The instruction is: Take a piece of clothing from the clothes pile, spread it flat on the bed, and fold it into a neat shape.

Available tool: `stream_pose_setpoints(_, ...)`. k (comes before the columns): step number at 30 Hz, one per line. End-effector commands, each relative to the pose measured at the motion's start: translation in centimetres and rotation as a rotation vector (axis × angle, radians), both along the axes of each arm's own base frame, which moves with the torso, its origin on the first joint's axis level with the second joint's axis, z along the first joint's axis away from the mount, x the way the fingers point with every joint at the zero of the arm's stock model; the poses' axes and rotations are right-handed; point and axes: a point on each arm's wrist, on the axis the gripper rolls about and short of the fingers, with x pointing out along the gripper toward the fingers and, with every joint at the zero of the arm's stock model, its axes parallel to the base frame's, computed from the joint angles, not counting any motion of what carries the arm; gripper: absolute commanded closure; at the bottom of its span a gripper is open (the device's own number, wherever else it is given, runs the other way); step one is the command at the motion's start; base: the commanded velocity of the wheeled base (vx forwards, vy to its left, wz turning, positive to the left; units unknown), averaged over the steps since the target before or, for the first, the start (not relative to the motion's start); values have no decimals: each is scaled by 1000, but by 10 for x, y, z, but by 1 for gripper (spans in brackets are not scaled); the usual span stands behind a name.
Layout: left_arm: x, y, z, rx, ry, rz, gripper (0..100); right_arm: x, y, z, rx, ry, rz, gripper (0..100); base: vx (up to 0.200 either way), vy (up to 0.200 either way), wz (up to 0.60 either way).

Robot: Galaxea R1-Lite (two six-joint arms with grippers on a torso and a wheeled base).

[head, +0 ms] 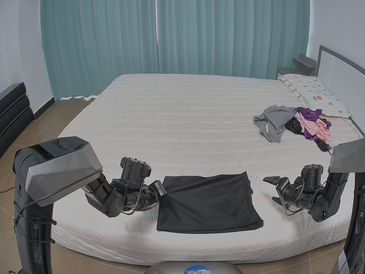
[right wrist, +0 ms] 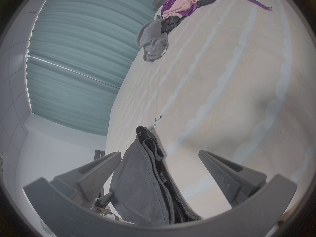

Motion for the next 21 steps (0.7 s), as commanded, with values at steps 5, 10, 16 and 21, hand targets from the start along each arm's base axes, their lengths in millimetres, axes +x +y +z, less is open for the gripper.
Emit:
stream_pose_setpoints(5,-2,13,5,0,6,31,100,0,0,-1,-1,1,2,0,0,200,0)
stream_pose_setpoints(10,0,17,8,-30,15,69,100,0,0,0,1,-12,1,0,0,200,0)
stream_pose_setpoints(16,-1,17,8,-28,20,69,100,-1,0,-2,-1,-5,2,0,0,200,0)
stream_pose_setpoints(21,-3,18,7,-21,36,69,100,-1,0,-2,-1,-5,2,0,0,200,0)
